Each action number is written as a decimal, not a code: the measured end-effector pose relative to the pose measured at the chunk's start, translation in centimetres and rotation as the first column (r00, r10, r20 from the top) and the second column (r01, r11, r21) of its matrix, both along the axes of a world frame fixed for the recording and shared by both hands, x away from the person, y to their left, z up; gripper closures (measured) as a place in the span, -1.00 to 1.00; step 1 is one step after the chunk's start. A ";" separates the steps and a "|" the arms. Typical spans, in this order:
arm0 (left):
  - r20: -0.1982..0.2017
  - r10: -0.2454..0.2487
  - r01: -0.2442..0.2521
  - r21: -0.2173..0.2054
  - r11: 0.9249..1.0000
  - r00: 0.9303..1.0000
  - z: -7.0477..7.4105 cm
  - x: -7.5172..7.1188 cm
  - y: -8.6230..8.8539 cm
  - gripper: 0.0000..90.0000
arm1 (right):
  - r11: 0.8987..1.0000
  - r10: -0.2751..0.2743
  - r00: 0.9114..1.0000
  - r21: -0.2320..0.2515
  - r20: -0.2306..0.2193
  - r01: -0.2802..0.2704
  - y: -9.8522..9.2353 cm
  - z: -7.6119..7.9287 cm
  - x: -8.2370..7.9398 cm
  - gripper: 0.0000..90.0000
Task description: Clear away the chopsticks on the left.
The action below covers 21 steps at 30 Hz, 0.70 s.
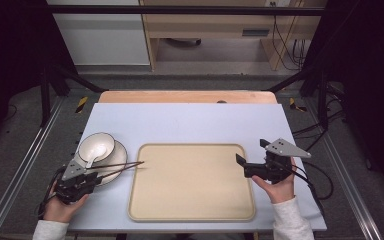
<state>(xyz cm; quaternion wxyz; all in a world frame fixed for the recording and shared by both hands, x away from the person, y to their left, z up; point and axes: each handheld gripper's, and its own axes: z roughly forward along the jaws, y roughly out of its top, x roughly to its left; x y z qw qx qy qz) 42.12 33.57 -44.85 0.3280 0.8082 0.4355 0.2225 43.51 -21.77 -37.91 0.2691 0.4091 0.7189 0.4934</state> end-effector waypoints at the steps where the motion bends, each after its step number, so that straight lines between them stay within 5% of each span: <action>1: 0.000 0.000 0.000 0.000 1.000 1.000 0.0 0.0 0.0 0.61 | 1.000 0.000 1.000 0.000 0.001 0.000 0.0 0.0 0.0 -0.87; 9: 0.001 0.008 -0.008 -0.009 1.000 1.000 0.1 0.0 -0.2 0.87 | 1.000 -0.001 1.000 -0.002 -0.002 0.001 0.0 0.0 0.0 -0.87; 21: -0.016 0.035 -0.035 -0.058 0.998 0.999 0.2 0.8 -0.7 0.74 | 1.000 -0.001 1.000 0.001 0.003 0.001 -0.1 0.0 0.0 -0.87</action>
